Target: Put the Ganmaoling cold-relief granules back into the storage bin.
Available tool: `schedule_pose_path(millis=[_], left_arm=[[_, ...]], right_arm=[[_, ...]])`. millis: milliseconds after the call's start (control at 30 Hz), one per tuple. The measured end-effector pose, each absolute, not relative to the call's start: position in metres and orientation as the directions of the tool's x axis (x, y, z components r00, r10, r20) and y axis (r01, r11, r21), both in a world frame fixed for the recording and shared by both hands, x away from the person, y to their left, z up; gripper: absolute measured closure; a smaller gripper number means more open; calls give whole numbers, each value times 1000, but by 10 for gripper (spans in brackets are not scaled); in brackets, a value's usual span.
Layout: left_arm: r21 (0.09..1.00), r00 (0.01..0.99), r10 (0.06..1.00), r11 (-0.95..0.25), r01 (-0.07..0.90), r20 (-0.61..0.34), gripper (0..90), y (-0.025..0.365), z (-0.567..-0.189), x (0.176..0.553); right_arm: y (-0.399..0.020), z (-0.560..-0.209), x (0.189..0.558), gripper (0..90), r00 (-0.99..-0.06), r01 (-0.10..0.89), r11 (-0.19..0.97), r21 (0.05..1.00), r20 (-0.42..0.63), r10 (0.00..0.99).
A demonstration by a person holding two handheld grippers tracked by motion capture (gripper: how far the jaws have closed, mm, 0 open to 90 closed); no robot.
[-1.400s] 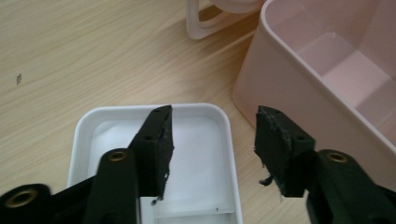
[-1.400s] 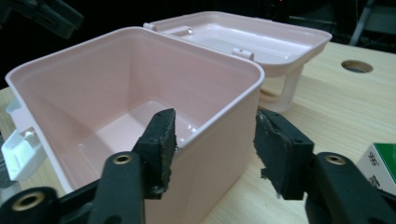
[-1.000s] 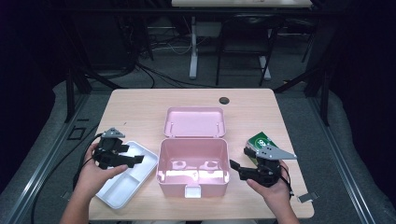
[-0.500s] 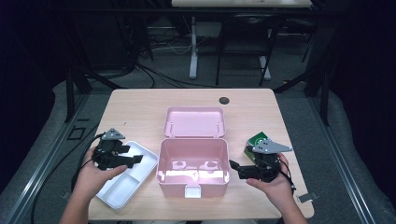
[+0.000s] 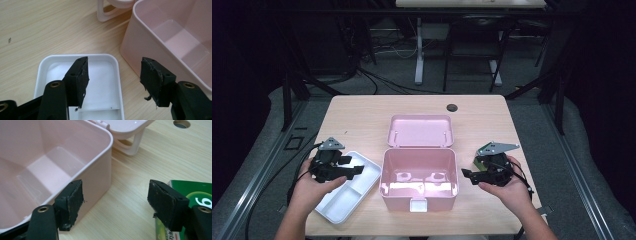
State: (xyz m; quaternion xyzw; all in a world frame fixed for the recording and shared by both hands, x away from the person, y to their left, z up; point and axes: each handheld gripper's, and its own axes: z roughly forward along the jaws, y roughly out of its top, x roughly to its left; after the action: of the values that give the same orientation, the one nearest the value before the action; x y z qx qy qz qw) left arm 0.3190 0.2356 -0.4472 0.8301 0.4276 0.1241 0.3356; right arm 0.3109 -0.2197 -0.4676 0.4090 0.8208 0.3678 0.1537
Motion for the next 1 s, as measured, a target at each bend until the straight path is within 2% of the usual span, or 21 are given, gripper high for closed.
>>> schedule_pose_path(millis=[467,833,1000], left_arm=[[658,608,791,-421,625,-72,399,236,-446,317],[632,604,791,-419,652,-98,396,238,-448,318],[632,605,792,-429,645,-80,388,238,-448,317]], right_arm=[[-218,-449,331,279,-601,605,483,633,-35,798],[-221,-449,350,275,-597,654,517,552,-43,801],[-222,-446,358,274,-591,665,534,523,-68,804]])
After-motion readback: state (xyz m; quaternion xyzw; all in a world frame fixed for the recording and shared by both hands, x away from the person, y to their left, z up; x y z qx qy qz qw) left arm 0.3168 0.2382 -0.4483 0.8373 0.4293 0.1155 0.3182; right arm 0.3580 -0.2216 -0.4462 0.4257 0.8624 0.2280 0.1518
